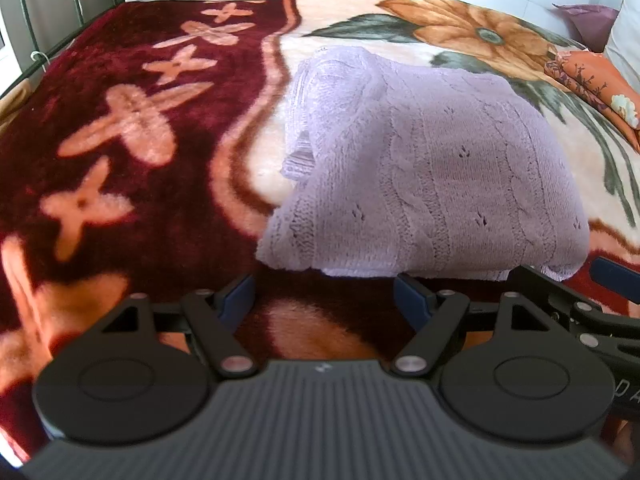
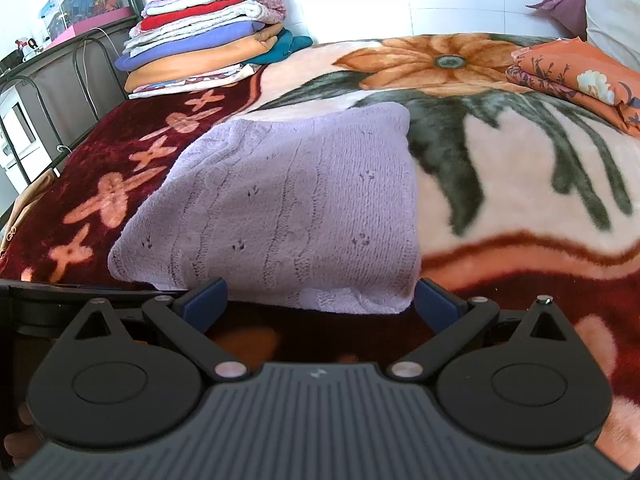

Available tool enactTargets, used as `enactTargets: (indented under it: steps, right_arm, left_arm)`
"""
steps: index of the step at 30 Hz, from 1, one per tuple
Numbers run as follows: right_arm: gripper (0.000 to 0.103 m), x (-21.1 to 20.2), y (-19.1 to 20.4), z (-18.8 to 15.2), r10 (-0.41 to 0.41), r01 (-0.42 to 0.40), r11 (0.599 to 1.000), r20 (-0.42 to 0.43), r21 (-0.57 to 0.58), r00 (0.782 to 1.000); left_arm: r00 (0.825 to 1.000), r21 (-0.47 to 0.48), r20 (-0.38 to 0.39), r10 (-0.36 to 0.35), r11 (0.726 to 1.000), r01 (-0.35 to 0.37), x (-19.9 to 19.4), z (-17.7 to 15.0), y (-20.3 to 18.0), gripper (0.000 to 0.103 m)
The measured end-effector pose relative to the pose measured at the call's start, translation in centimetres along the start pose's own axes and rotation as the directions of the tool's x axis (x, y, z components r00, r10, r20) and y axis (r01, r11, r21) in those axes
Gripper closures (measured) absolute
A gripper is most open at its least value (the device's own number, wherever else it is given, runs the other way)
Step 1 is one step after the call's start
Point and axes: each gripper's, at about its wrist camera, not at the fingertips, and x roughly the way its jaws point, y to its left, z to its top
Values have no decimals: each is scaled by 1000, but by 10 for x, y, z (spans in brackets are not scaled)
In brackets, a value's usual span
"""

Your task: Fold small clothes

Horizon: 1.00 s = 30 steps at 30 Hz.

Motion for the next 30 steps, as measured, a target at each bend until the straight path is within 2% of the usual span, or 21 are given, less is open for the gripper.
enactTargets:
  steps: [30]
  right_arm:
    - [0, 1, 2, -1, 3, -3, 1000, -8, 7, 1000]
  left_arm:
    - [1000, 0, -1, -1, 1000, 1, -1, 0, 0, 25]
